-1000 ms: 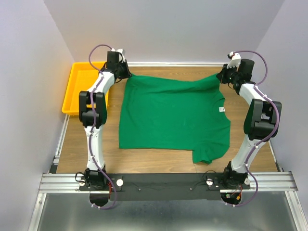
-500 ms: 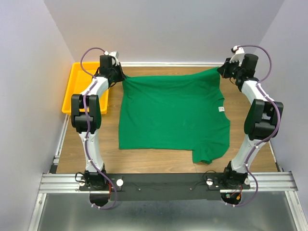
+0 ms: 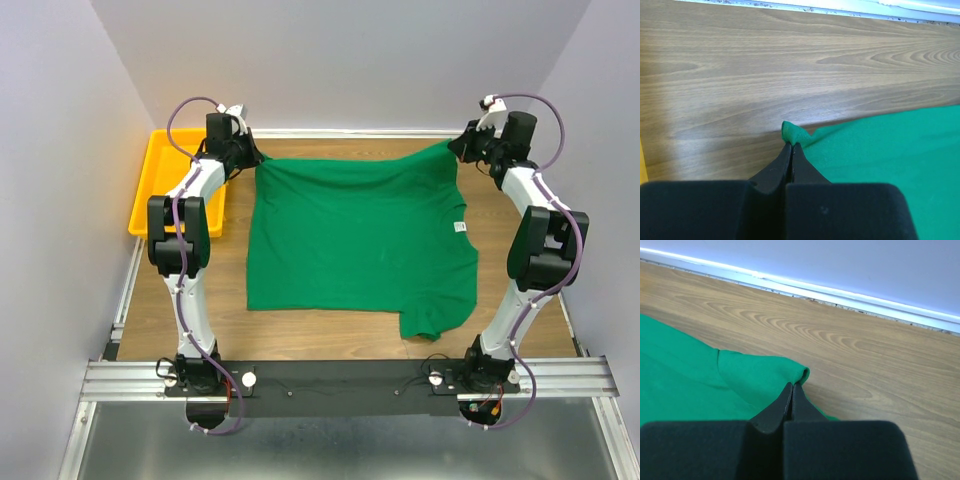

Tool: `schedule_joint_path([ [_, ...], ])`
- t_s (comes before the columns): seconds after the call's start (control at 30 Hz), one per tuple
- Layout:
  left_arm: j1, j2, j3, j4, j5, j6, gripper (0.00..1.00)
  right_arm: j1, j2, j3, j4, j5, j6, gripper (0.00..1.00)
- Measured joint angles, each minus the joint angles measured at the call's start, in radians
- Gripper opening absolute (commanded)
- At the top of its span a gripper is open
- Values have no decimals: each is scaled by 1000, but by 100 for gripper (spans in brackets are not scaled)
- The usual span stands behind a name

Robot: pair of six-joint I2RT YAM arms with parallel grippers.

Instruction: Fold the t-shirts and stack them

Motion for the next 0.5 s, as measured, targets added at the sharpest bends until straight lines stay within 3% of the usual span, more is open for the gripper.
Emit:
schedule_joint_path([
  [0.5, 0, -40, -154, 45, 15, 5, 0, -5, -25, -108, -3, 3, -16, 1],
])
